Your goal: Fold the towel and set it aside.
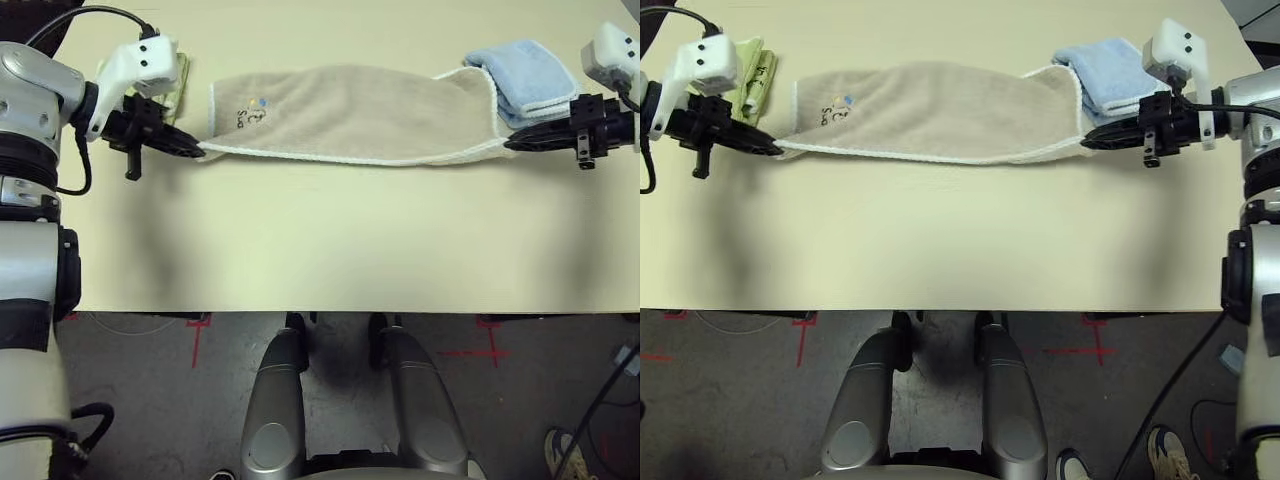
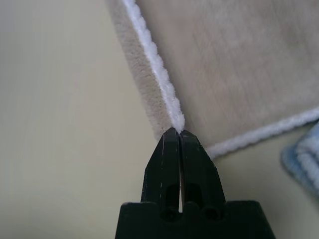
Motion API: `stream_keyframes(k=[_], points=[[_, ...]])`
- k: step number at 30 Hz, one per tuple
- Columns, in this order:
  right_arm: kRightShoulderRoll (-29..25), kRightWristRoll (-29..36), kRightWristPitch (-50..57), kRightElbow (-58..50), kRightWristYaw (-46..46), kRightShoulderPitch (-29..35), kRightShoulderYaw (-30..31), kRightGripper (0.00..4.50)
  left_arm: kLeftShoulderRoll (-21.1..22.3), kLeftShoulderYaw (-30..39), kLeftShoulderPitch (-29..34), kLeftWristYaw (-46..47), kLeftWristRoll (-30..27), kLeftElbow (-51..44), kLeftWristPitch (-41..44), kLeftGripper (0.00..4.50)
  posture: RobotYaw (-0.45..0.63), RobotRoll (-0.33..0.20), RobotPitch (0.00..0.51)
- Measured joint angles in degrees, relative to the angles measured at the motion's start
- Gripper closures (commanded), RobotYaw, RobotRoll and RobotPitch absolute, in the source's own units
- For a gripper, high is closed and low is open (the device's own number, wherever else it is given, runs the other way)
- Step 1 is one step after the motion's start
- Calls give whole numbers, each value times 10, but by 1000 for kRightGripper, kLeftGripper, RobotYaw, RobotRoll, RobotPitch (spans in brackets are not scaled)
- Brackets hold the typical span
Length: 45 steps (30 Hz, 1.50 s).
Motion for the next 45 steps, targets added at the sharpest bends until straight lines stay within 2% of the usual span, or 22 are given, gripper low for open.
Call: stream_keyframes(k=[9, 13, 18, 23, 25, 28, 33, 36, 41, 43, 45], points=[[-3, 59, -46, -26, 1, 30, 64, 4500, 71, -155, -11, -1, -102, -51, -13, 4484, 36, 0, 325], [-8, 101, -53, -54, 1, 65, 89, 4500, 108, -218, -4, -1, -152, -86, -18, 4484, 36, 0, 326], [-64, 207, -9, -150, 2, 117, 169, 4500, 155, -301, 9, -1, -226, -145, -43, 4484, 43, 0, 329], [-115, 294, 60, -209, 2, 124, 215, 4500, 161, -311, 7, -1, -243, -144, -52, 4484, 37, 0, 329], [-118, 304, 66, -206, 2, 119, 215, 4500, 144, -283, 6, -1, -239, -106, -52, 4484, 36, 0, 329], [-80, 278, 52, -134, -7, 91, 167, 4500, 91, -197, -3, 29, -207, -21, -59, 4484, 33, 0, 330], [44, 208, -64, -3, -311, 12, 42, 4500, -15, -56, -58, 349, -146, 67, -86, 4484, 39, 0, 330], [85, 177, -102, 31, -509, -38, -24, 4500, -57, 25, -84, 528, -131, 79, -90, 4484, 42, 0, 330], [129, 146, -148, 44, -707, -88, -110, 4500, -109, 144, -97, 702, -127, 82, -147, 4484, 47, 0, 332], [142, 142, -177, 44, -746, -93, -137, 4500, -124, 181, -98, 731, -127, 82, -184, 4484, 46, 0, 332], [148, 143, -198, 44, -748, -97, -164, 4500, -130, 209, -98, 732, -127, 82, -213, 4484, 41, 0, 332]])
